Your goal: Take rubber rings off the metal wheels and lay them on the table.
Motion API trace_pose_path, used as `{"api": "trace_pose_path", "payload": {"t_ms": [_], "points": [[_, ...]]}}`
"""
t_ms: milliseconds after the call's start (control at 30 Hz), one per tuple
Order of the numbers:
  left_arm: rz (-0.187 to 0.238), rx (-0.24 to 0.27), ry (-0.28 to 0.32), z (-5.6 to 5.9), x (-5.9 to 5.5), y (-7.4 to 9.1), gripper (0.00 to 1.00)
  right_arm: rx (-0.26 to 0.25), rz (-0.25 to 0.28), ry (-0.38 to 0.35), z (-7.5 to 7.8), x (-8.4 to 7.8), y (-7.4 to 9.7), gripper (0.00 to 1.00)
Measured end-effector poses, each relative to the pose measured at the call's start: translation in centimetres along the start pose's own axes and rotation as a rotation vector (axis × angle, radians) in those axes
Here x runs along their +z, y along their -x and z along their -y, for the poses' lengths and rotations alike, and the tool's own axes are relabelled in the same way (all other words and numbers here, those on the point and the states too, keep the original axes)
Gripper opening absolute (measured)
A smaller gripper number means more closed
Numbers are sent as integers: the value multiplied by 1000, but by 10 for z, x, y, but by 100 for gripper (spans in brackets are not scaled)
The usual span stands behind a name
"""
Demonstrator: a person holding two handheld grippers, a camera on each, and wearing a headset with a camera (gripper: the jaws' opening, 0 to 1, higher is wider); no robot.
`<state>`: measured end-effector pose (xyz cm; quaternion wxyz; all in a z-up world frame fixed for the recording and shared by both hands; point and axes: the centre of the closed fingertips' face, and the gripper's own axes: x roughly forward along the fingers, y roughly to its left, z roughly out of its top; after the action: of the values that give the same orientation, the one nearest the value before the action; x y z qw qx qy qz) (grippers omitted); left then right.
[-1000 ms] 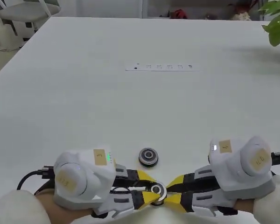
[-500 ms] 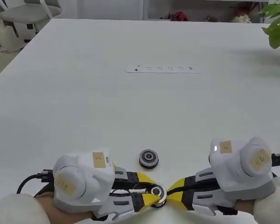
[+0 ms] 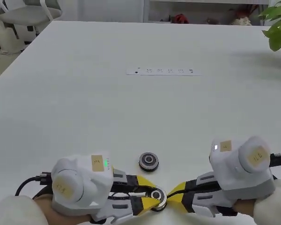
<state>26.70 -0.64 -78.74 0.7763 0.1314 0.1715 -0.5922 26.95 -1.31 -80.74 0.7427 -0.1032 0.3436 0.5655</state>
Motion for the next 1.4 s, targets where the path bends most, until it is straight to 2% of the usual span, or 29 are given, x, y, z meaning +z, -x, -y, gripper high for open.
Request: {"api": "trace_pose_path", "payload": {"t_ms": [767, 1400], "points": [[-9, 2, -25, 2, -2, 1, 14, 24, 39, -176, 3, 4, 7, 0], [-17, 6, -25, 1, -2, 2, 14, 26, 47, -196, 4, 7, 9, 0]]}}
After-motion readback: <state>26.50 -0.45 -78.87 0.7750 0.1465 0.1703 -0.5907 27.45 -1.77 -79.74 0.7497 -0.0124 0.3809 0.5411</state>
